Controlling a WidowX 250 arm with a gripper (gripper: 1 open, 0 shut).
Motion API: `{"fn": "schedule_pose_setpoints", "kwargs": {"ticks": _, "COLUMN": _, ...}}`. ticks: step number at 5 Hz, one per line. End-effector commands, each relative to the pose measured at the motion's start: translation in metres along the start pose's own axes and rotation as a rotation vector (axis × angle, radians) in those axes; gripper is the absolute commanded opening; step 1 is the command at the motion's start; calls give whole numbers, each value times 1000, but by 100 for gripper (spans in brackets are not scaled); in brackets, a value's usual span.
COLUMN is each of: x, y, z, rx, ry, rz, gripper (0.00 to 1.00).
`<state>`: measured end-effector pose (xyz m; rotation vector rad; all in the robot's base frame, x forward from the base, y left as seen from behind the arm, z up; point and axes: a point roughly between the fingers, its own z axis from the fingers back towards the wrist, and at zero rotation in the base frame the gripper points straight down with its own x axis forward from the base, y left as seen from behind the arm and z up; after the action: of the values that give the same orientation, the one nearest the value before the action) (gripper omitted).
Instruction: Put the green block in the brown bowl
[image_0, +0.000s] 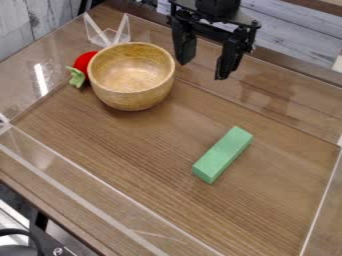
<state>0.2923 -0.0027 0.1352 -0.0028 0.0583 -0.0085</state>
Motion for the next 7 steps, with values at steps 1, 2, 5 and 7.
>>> {"fn": "schedule_pose_setpoints", "kwargs": {"ticks": 1, "x": -7, "y": -8, "z": -8, "rx": -6, "ry": 26, "rz": -2, "gripper": 100}}
{"fn": "schedule_pose_setpoints", "kwargs": {"ticks": 2, "x": -20, "y": -20, "z": -24, "rx": -2, "ry": 48, "rz": -71, "gripper": 100}}
{"fn": "schedule_pose_setpoints", "kwargs": {"ticks": 5, "x": -16, "y": -59, "z": -53, "rx": 0, "ry": 44, "rz": -220, "gripper": 100}}
{"fn": "schedule_pose_setpoints", "kwargs": {"ticks": 7, "x": -15, "y": -49, "z": -91, "rx": 10, "ry": 61, "rz": -314, "gripper": 100}}
